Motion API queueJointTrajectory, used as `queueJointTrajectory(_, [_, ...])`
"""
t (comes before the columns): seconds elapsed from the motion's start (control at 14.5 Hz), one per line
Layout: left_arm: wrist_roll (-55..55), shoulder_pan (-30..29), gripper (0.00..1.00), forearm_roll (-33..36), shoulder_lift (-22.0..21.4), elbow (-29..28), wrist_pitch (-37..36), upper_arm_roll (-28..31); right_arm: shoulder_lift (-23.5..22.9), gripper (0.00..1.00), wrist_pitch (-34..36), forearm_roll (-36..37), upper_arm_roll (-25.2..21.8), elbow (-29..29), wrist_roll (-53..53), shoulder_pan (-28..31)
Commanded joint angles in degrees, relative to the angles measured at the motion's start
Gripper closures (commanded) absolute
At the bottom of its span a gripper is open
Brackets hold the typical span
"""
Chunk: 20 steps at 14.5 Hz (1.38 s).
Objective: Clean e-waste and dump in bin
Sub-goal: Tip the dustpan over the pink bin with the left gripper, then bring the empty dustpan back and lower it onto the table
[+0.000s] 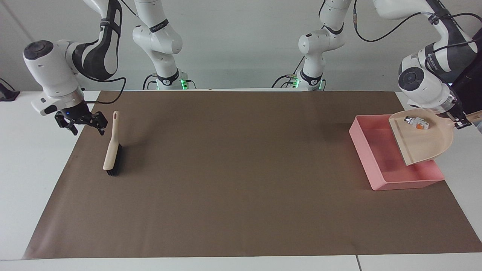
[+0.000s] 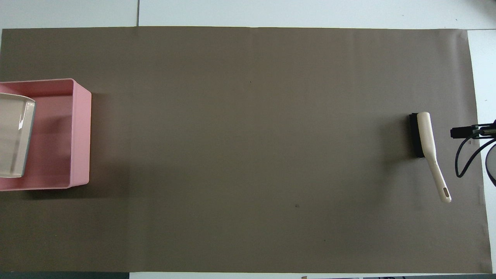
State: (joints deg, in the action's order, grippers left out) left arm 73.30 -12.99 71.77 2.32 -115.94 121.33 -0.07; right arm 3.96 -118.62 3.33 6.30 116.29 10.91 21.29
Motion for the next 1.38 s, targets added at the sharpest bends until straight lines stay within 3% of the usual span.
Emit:
queueJointTrajectory(0.0, [-1.1, 3.6, 1.00, 4.2, -2.2, -1.1, -6.3, 0.4, -1.1, 0.00, 11.1, -0.4, 1.0, -10.3, -10.4, -2.8])
queueJointTrajectory(0.28, [-1.2, 10.4, 1.00, 9.2, -2.4, -1.1, -18.0, 0.3, -1.7, 0.00, 26.0, -0.4, 1.0, -21.5, -19.3, -5.1])
queueJointTrajectory(0.55, [5.9, 11.2, 1.00, 8.7, -4.7, 3.4, -20.3, -0.1, -1.0, 0.00, 26.3, -1.9, 0.9, -20.0, -19.4, -4.5])
queueJointTrajectory(0.69, [8.5, 11.4, 1.00, 0.8, -7.1, 3.6, -20.2, -0.3, -1.0, 0.00, 26.3, -2.1, 0.9, -20.0, -19.4, -4.9])
queueJointTrajectory(1.03, [7.8, 19.6, 1.00, -13.6, -8.1, 0.8, -21.1, -0.7, -1.0, 0.00, 26.4, -2.4, 0.6, -20.1, -19.3, -7.5])
queueJointTrajectory(1.17, [5.6, 23.6, 1.00, -21.4, -7.5, -1.1, -21.0, -0.6, -1.2, 0.00, 27.2, -2.2, -6.8, -20.7, -19.5, -16.0])
queueJointTrajectory(1.31, [-3.4, 26.7, 1.00, -25.6, -7.2, -3.6, -20.5, -0.7, -1.2, 0.00, 27.4, -2.2, -13.8, -20.8, -19.4, -22.3])
